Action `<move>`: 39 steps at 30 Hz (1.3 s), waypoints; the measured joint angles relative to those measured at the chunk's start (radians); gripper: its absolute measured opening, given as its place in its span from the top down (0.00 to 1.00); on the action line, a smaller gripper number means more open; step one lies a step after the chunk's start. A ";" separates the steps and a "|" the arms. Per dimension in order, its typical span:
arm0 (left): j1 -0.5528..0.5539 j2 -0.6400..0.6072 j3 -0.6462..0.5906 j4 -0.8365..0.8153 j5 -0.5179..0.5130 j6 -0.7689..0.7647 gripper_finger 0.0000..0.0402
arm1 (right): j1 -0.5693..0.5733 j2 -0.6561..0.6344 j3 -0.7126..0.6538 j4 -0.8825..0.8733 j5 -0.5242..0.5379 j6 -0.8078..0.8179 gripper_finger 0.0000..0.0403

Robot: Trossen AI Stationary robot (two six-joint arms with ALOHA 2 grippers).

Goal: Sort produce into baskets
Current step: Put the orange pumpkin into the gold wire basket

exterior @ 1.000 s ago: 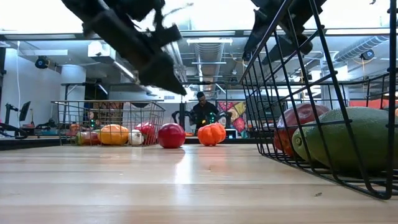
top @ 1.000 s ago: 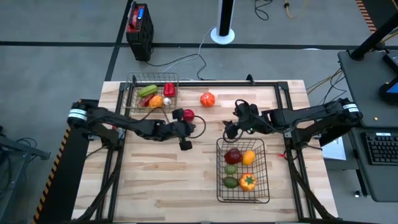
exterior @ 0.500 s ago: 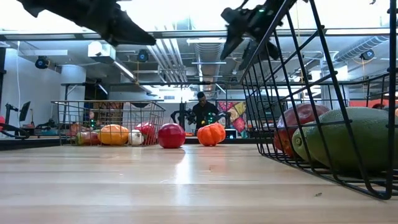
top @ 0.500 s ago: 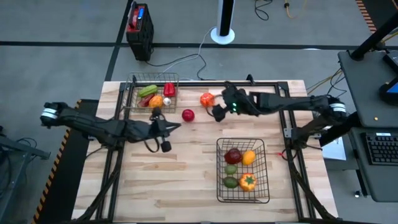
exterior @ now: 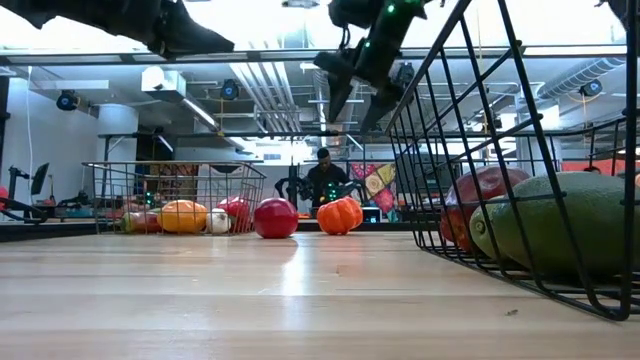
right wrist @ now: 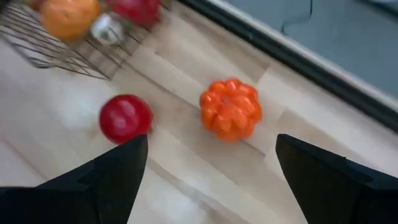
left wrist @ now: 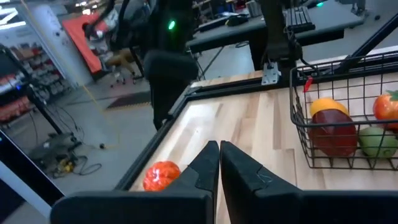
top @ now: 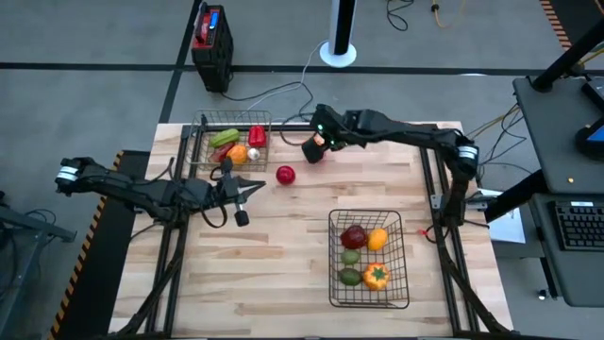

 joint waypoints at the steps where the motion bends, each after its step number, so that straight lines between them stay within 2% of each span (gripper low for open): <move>1: 0.000 0.000 0.005 0.000 0.000 0.011 1.00 | -0.015 0.019 0.017 -0.017 -0.024 0.007 0.13; 4: 0.000 -0.001 0.012 0.003 0.000 0.033 1.00 | -0.066 0.062 0.060 -0.024 -0.101 0.016 0.12; 12: 0.001 0.005 0.014 0.003 0.000 0.051 1.00 | -0.164 0.165 0.151 -0.033 -0.197 0.051 0.11; 21: 0.002 0.010 0.011 0.004 0.000 0.051 1.00 | -0.178 0.264 0.192 -0.071 -0.200 0.082 0.11; 29: 0.002 0.015 -0.006 0.003 0.000 0.030 1.00 | -0.175 0.269 0.172 -0.078 -0.195 0.103 0.11; 39: 0.002 0.015 -0.011 0.003 0.000 0.020 1.00 | -0.161 0.273 0.128 -0.051 -0.135 0.151 0.11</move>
